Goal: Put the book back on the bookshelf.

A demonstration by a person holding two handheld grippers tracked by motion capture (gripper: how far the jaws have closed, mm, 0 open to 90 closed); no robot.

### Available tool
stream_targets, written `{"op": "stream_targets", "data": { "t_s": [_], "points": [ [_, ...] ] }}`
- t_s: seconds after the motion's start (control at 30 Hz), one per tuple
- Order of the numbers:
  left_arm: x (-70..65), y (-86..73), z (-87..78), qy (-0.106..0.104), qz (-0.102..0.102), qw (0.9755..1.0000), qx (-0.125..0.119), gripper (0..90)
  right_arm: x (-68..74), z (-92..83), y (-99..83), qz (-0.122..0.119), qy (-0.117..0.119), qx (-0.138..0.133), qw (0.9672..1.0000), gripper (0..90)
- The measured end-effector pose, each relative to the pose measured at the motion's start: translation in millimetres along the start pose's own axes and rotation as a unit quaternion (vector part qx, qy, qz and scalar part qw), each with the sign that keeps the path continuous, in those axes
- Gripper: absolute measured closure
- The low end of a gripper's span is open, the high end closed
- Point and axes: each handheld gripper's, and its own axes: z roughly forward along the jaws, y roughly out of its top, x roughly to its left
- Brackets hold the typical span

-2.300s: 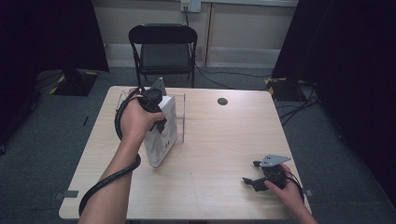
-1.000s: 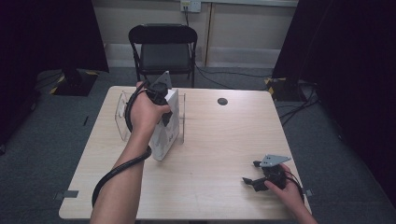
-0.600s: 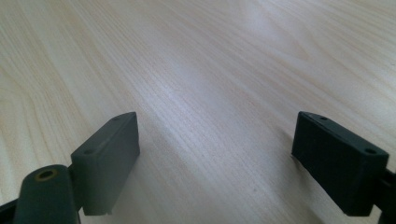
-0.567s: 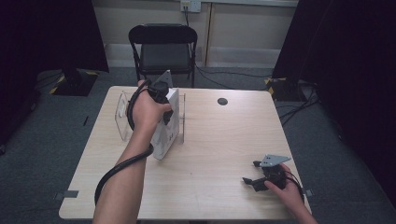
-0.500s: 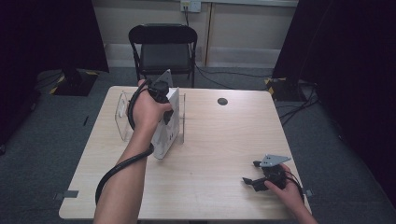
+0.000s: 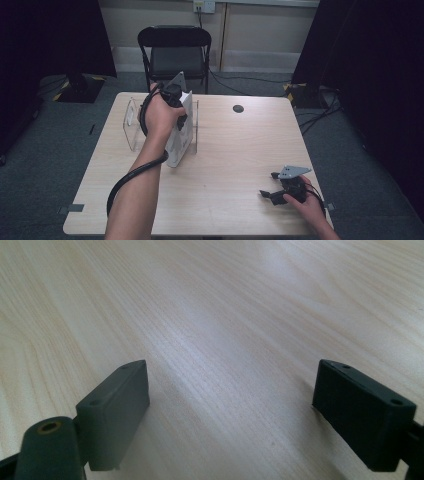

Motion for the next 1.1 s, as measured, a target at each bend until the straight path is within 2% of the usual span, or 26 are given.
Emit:
{"op": "stream_targets", "data": {
  "t_s": [0.7,0.83,0.97,1.0,1.1],
  "points": [
    [1.7,7.6,3.0,-0.002,-0.011,0.9999,0.005,53.2,0.0,0.0,0.0,0.000,0.000,0.000,1.0000,14.3],
    [1.0,9.4,4.0,0.001,-0.016,0.9999,0.006,53.2,0.0,0.0,0.0,0.000,0.000,0.000,1.0000,14.3],
    [1.5,11.0,5.2,0.001,-0.028,0.9996,0.003,53.2,0.1,0.2,0.0,0.000,0.000,-0.001,1.0000,14.3],
    [1.3,11.1,6.0,0.001,-0.038,0.9993,-0.001,53.2,0.1,0.2,0.0,0.000,0.000,-0.001,1.0000,14.3],
    [0.6,12.4,7.0,0.006,-0.042,0.9991,-0.005,53.2,0.0,0.0,0.0,0.000,0.000,0.000,1.0000,14.3]
  ]
}}
